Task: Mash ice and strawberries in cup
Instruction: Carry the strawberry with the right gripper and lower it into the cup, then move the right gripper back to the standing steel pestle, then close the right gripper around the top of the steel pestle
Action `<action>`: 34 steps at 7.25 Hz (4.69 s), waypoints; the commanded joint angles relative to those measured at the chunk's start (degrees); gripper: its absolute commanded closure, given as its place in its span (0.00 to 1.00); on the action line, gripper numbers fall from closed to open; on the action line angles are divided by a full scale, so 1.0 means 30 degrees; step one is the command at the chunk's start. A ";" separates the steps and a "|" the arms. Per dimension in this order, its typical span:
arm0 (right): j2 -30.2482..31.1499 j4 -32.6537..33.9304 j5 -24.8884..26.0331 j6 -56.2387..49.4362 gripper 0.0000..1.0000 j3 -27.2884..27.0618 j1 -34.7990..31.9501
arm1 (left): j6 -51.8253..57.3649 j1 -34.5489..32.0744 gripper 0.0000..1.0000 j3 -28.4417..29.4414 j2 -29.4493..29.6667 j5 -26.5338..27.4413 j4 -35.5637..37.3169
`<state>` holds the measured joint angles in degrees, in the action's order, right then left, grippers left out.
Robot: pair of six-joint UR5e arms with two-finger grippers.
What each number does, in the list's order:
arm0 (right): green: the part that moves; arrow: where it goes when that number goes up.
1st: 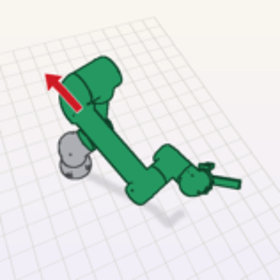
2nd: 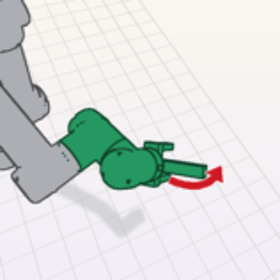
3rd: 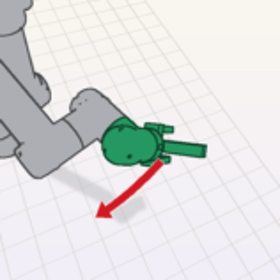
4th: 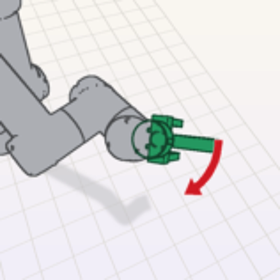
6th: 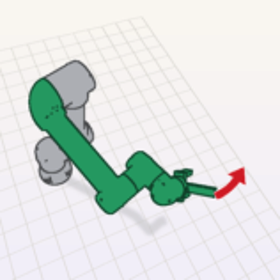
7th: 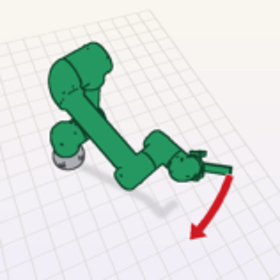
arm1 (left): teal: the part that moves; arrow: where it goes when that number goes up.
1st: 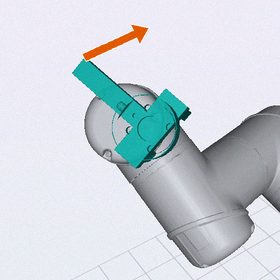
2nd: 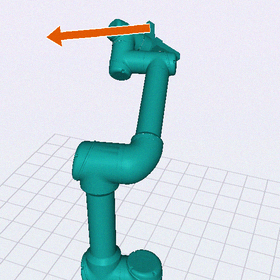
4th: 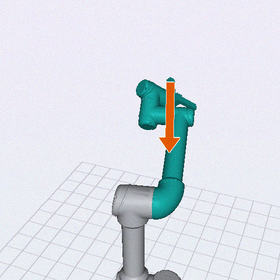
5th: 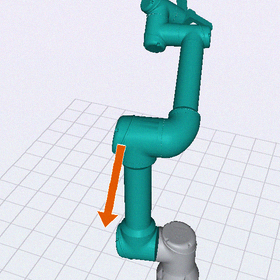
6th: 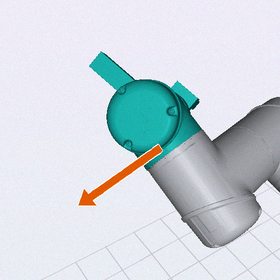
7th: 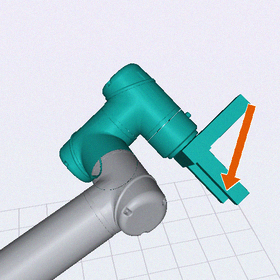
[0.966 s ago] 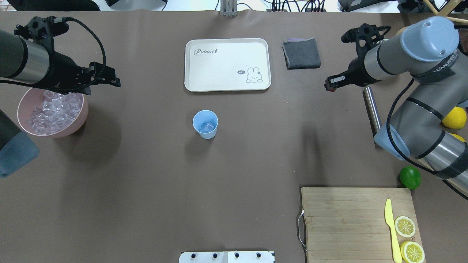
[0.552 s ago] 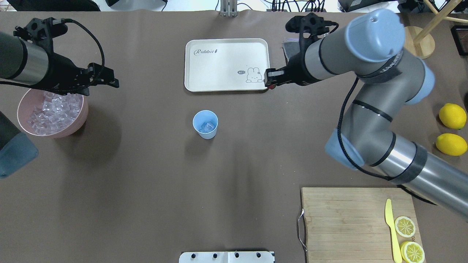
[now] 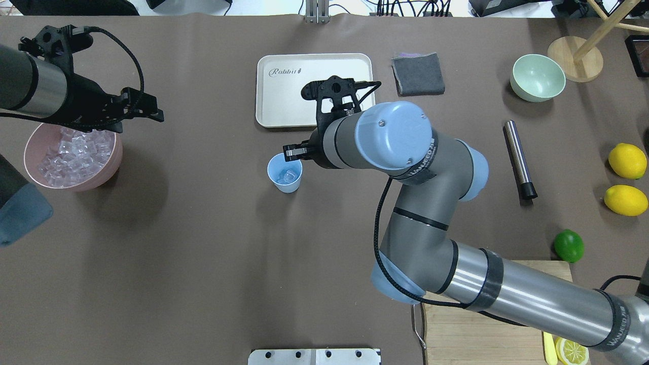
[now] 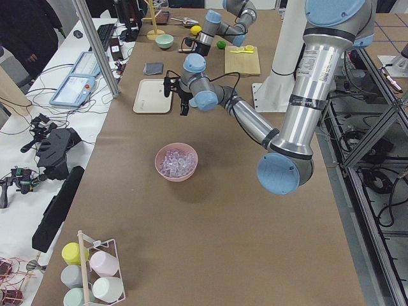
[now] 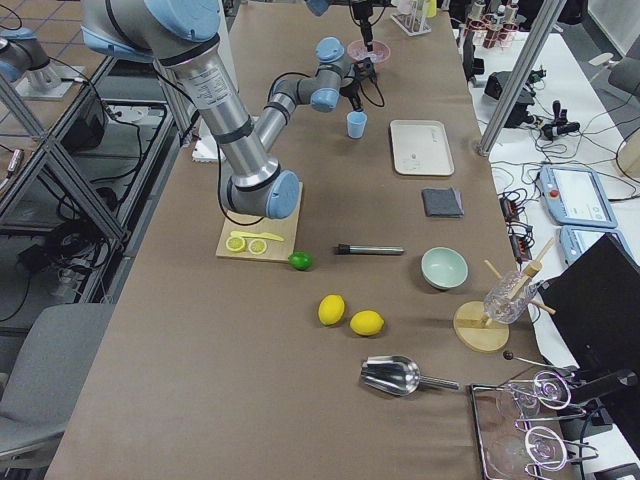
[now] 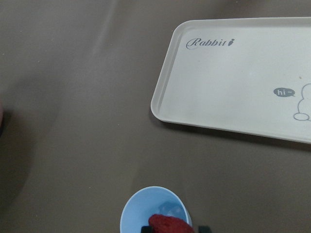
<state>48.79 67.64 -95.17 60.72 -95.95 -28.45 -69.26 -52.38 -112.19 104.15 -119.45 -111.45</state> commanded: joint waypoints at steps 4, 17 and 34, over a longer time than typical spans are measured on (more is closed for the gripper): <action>-0.0796 -0.3891 0.1781 0.0005 1.00 0.3844 0.1189 | 0.0029 0.0027 0.03 0.0306 0.0028 0.0060 -0.0029; 0.3475 1.0016 -0.9732 -0.8526 0.00 -0.0483 -0.9816 | -0.0088 0.0144 0.03 0.0247 0.0350 0.0235 0.0029; 0.7056 0.1768 -0.9118 -0.9517 0.01 0.5792 -0.9122 | -0.0029 0.2342 0.03 0.0189 0.0848 0.3224 0.0059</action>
<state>69.97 72.95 -122.86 32.05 -78.76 -56.01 -69.35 -45.41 -111.65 106.71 -109.78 -111.23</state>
